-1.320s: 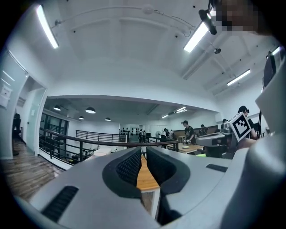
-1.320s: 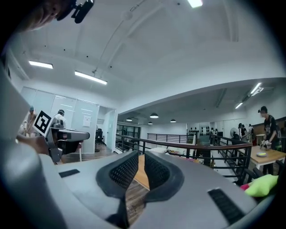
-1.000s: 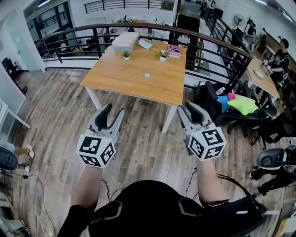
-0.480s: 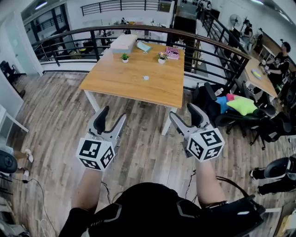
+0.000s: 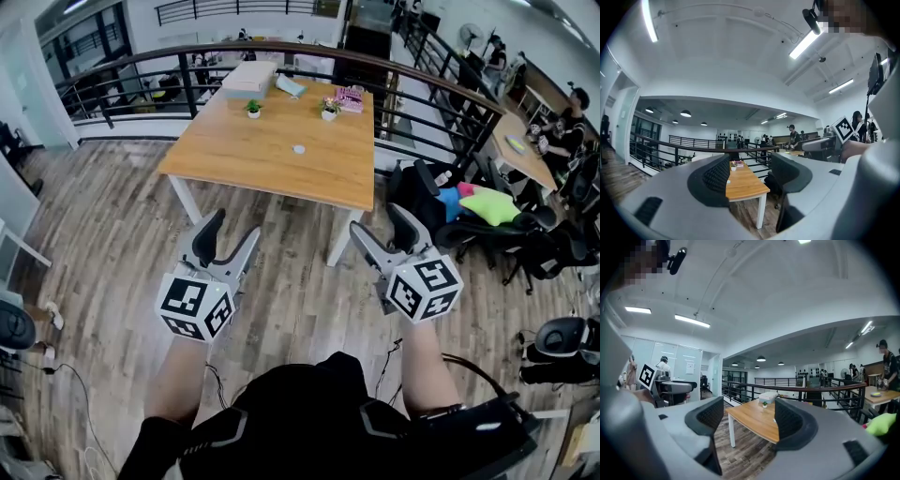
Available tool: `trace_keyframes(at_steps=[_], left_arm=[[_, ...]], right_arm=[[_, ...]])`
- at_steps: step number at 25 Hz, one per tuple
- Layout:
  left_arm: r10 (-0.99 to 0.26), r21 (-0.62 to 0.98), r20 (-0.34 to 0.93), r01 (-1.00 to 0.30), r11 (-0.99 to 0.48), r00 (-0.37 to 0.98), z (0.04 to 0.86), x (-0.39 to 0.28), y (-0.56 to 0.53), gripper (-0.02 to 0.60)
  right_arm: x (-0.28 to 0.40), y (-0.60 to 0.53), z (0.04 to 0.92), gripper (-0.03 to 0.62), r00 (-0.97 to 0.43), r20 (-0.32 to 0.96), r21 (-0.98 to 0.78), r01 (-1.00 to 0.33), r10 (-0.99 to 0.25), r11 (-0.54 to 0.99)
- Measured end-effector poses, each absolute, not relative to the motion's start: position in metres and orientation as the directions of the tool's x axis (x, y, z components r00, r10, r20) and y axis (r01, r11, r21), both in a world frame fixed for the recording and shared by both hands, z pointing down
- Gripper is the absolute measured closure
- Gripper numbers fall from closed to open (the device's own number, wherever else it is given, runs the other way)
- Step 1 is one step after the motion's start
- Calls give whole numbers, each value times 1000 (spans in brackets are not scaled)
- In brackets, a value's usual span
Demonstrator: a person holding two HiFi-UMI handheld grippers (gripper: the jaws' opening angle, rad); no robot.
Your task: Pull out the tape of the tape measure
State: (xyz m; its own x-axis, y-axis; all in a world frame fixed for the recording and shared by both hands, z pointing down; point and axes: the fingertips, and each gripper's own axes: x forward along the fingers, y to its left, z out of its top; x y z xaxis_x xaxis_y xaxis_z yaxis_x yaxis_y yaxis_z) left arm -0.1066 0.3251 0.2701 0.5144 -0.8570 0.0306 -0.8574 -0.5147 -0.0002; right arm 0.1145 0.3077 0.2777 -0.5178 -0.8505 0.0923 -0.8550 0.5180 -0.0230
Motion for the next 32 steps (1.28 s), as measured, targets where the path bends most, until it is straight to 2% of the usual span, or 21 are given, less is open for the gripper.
trace_keyframes(at_steps=[13, 18, 32], left_arm=[[-875, -4, 36, -875, -484, 483, 279, -117, 276, 302], [-884, -34, 45, -884, -467, 465, 277, -103, 229, 302], [-921, -39, 98, -923, -383, 378, 280, -54, 98, 302]], right_arm=[[109, 254, 285, 247, -555, 75, -41, -832, -829, 553], [119, 199, 283, 244, -570, 44, -35, -822, -820, 569], [167, 53, 295, 244, -647, 69, -51, -762, -759, 645]])
